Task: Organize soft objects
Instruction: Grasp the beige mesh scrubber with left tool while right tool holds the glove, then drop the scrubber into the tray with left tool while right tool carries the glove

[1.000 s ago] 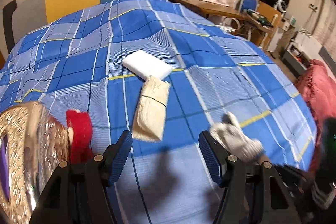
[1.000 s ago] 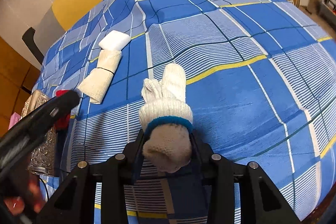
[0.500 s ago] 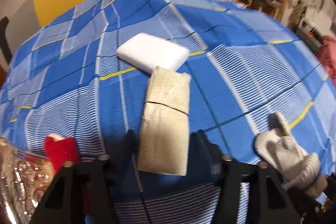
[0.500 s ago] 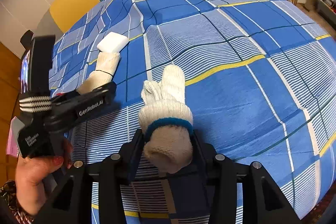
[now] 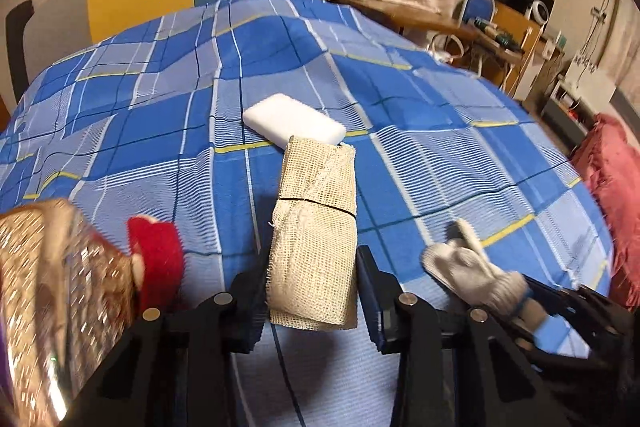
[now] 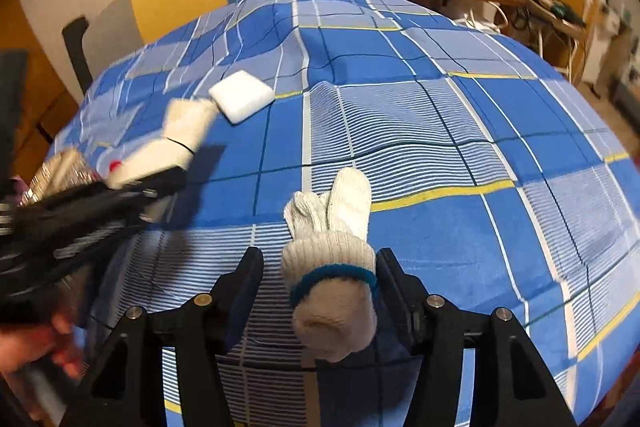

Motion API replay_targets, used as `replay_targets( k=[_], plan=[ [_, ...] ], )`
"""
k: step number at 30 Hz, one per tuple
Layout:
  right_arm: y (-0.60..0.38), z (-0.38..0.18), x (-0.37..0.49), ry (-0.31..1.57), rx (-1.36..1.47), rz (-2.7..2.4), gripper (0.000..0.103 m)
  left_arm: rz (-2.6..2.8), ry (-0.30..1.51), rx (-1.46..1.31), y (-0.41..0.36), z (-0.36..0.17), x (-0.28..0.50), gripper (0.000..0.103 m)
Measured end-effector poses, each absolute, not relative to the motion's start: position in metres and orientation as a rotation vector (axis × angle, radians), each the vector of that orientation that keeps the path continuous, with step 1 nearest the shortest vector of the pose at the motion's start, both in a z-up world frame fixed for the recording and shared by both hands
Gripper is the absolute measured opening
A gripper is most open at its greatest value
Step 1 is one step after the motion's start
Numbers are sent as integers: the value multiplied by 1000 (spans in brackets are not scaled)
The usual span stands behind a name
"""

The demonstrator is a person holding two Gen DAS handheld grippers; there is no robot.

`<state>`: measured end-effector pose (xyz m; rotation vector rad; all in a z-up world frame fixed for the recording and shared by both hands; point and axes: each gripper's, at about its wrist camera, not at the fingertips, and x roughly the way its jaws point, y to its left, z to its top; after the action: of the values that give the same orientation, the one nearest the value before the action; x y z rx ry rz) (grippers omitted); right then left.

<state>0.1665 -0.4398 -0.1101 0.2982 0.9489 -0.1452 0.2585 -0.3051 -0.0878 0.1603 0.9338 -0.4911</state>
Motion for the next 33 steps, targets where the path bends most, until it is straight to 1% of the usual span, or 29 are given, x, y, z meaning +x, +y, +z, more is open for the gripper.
replay_targets(
  k=[4, 5, 7, 9, 12, 17, 21, 33],
  plan=[
    [-439, -120, 169, 983, 264, -142, 58, -524, 908, 124, -288, -75, 232, 40],
    [-438, -122, 170, 989, 261, -141, 56, -531, 902, 112, -283, -72, 226, 40],
    [-437, -126, 170, 1002, 250, -137, 48, -542, 887, 97, -274, -65, 213, 40],
    [-437, -126, 170, 1004, 243, -130, 44, -555, 868, 91, -264, -57, 200, 40],
    [-434, -123, 168, 999, 242, -127, 41, -571, 830, 99, -248, -45, 179, 40],
    [-428, -115, 163, 975, 285, -92, 40, -581, 798, 90, -218, -30, 153, 40],
    [-416, -109, 160, 961, 266, -70, 40, -563, 793, 73, -193, -28, 141, 40],
    [-402, -108, 154, 957, 301, -35, 40, -429, 743, -9, -99, -11, 123, 40]
  ],
)
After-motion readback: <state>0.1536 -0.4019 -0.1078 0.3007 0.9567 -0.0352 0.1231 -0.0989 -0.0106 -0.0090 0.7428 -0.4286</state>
